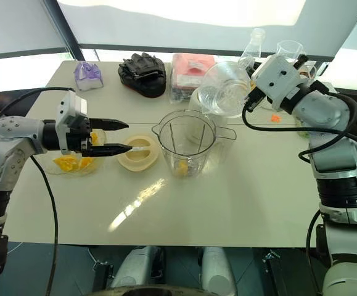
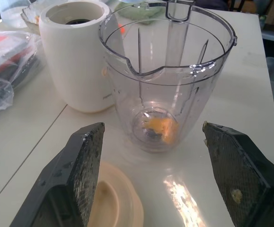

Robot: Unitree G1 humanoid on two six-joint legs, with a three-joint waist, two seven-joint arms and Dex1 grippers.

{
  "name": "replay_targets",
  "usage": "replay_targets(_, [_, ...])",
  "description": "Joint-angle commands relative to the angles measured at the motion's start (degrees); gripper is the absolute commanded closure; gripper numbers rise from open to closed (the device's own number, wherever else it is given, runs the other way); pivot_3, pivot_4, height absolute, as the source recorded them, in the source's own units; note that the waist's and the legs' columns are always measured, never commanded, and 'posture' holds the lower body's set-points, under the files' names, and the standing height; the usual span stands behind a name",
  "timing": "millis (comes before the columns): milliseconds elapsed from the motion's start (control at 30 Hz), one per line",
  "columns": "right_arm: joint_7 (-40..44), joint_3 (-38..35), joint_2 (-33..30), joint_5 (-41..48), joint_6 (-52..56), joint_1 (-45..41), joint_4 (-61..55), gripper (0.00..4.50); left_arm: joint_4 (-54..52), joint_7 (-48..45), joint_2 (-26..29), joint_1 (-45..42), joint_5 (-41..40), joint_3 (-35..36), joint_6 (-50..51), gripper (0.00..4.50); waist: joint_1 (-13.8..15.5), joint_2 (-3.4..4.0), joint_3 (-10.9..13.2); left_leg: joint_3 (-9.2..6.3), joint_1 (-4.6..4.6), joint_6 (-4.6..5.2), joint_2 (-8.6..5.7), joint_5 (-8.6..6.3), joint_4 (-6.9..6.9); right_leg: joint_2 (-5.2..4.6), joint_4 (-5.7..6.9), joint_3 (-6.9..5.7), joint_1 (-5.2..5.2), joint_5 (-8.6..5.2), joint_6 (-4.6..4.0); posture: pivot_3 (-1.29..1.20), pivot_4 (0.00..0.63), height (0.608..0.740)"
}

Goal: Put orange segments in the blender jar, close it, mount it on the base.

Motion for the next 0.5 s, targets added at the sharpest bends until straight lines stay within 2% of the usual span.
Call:
replay_targets(33, [0.53, -1.04, -1.36, -1.70, -3.00, -1.10, -3.03, 4.43, -0.91, 0.08, 0.06, -0.82, -0.20, 1.08, -0.44, 1.06, 0.00, 0.00, 0.00, 0.00, 0.01, -0.01, 0.00, 0.01, 0.00, 0.00, 0.01, 0.00, 0.00, 0.00, 0.00, 0.00, 0.150, 0.740])
replay_targets(500, [-1.77, 2.68, -0.71, -13.62, -13.11, -5.02, 0.58, 4.43, -0.24, 0.02, -1.06, -1.90, 0.15, 0.70, -0.69, 1.06, -0.04, 0.00, 0.00, 0.02, 0.01, -0.06, -0.01, 0.03, 0.01, -0.01, 0.01, 0.01, 0.00, 0.00, 0.00, 0.00, 0.150, 0.740])
